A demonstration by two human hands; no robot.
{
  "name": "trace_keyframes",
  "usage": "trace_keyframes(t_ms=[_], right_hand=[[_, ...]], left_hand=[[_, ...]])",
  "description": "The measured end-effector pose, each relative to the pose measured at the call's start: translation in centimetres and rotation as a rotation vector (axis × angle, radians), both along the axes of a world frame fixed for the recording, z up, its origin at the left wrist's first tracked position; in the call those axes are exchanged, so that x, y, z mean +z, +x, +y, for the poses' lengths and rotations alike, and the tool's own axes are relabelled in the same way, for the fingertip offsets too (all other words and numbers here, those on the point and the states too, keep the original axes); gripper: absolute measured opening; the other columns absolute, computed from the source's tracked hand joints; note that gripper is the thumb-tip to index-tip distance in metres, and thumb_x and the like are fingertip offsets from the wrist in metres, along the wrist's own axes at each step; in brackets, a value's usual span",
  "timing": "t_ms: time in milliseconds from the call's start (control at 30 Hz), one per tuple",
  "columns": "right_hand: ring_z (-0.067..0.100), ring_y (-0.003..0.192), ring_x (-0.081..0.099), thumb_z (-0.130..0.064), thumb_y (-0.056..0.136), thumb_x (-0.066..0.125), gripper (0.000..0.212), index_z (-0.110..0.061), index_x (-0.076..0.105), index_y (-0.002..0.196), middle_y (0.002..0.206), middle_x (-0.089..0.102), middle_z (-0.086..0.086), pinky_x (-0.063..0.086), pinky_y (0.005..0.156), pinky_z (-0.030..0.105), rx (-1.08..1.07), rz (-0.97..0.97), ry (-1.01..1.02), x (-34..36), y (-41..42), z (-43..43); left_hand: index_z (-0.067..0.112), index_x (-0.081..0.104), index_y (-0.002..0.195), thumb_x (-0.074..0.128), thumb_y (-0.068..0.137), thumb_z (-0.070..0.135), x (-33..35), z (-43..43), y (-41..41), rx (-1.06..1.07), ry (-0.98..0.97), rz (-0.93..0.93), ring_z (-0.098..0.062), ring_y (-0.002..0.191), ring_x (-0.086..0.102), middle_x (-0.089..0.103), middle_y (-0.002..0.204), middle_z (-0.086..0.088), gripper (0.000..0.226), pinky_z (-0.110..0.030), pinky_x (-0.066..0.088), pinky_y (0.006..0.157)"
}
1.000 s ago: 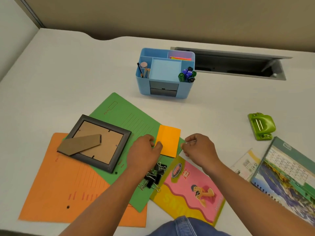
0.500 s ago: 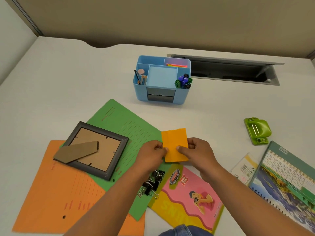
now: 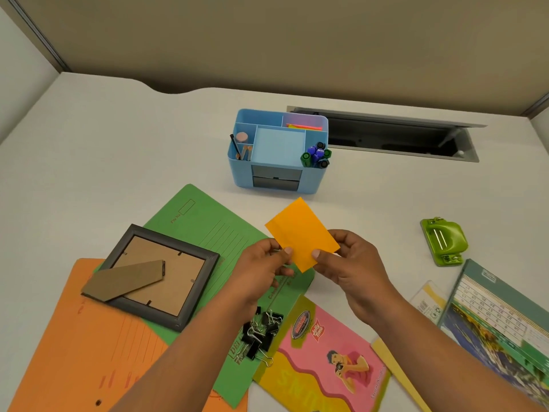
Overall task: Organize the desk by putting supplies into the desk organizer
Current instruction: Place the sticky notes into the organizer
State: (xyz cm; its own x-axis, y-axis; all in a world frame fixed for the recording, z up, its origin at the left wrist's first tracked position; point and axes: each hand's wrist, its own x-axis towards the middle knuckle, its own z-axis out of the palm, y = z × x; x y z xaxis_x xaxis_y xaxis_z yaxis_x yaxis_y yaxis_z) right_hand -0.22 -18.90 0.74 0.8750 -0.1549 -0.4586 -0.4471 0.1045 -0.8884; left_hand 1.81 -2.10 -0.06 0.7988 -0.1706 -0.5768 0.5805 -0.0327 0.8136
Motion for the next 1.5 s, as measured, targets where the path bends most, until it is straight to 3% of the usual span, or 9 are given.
trace_keyframes(t_ms=[100,233,333,400,467,533,733,967,1500], right_hand=[[0.032,0.091,0.07,-0.001,0.081,0.073,0.016,-0.009,0.066,0.093,0.093,0.073,0.01,0.059,0.083,0.045,0.003,-0.071,-0.035,0.8,0.3,0.2],[0.009,0.079,0.067,-0.01,0.082,0.075,0.02,-0.027,0.068,0.086,0.081,0.07,-0.008,0.055,0.071,0.02,0.072,-0.275,-0.389,2.3,1.1,0.2],[0.002,0.081,0.063,-0.013,0.084,0.073,0.023,-0.034,0.065,0.09,0.085,0.067,-0.015,0.05,0.068,0.011,0.101,-0.428,-0.559,4.2,2.3,-0.4],[-0.004,0.084,0.059,-0.018,0.086,0.071,0.018,-0.031,0.062,0.095,0.089,0.063,-0.019,0.046,0.067,0.006,0.128,-0.51,-0.67,5.5,3.4,-0.8],[-0.006,0.086,0.057,-0.021,0.088,0.069,0.016,-0.029,0.062,0.101,0.091,0.059,-0.023,0.045,0.067,0.005,0.175,-0.614,-0.801,7.0,4.9,-1.4],[0.0,0.082,0.057,-0.019,0.089,0.068,0.015,-0.021,0.069,0.103,0.092,0.061,-0.018,0.044,0.07,0.009,0.218,-0.739,-0.938,8.5,6.9,-2.1],[0.016,0.09,0.061,-0.012,0.087,0.064,0.02,-0.011,0.073,0.105,0.1,0.071,0.004,0.043,0.082,0.024,0.31,-0.876,-1.166,11.9,14.6,-3.6],[0.028,0.097,0.063,-0.017,0.091,0.058,0.024,-0.015,0.072,0.11,0.104,0.07,0.006,0.051,0.081,0.041,0.448,-0.87,-1.388,11.2,22.2,-3.0],[0.03,0.107,0.058,-0.021,0.097,0.051,0.028,-0.02,0.066,0.121,0.118,0.065,0.007,0.05,0.081,0.041,0.597,-0.686,-1.5,7.4,26.0,-1.3]], left_hand=[[0.017,0.064,0.091,0.062,0.093,0.025,-0.2,0.1,0.4,0.012,-0.053,0.004,-0.011,0.073,0.066,0.069,0.079,0.006,0.008,-0.029,0.044,0.065],[0.017,0.065,0.1,0.067,0.089,0.028,-0.7,0.5,1.4,0.014,0.07,-0.038,-0.012,0.081,0.067,0.071,0.093,-0.002,0.016,-0.028,0.048,0.07],[0.019,0.063,0.102,0.066,0.09,0.029,-2.0,0.9,2.7,-0.014,0.3,-0.201,-0.015,0.09,0.062,0.065,0.099,-0.005,0.016,-0.028,0.049,0.073],[0.021,0.056,0.118,0.063,0.09,0.039,-3.2,1.3,3.8,-0.149,0.616,-0.377,-0.017,0.108,0.055,0.059,0.116,-0.001,0.034,-0.033,0.048,0.089],[0.023,0.036,0.142,0.058,0.088,0.053,-4.4,1.6,4.5,-0.373,0.904,-0.469,-0.025,0.139,0.029,0.035,0.148,-0.005,0.066,-0.042,0.031,0.11],[0.023,0.006,0.154,0.051,0.087,0.062,-5.2,1.5,5.2,-0.561,1.01,-0.414,-0.029,0.148,-0.01,-0.003,0.162,-0.006,0.089,-0.047,0.008,0.118],[0.022,-0.028,0.147,0.033,0.088,0.073,-6.8,1.0,5.2,-0.763,1.077,-0.352,-0.034,0.134,-0.041,-0.043,0.149,-0.009,0.099,-0.054,-0.017,0.114],[0.024,-0.032,0.144,0.029,0.087,0.075,-7.2,1.1,5.1,-0.774,1.086,-0.357,-0.033,0.132,-0.044,-0.046,0.146,-0.008,0.098,-0.053,-0.019,0.113],[0.025,-0.035,0.143,0.028,0.088,0.074,-7.4,1.1,5.1,-0.792,1.074,-0.344,-0.032,0.129,-0.048,-0.049,0.144,-0.006,0.097,-0.053,-0.023,0.111]])
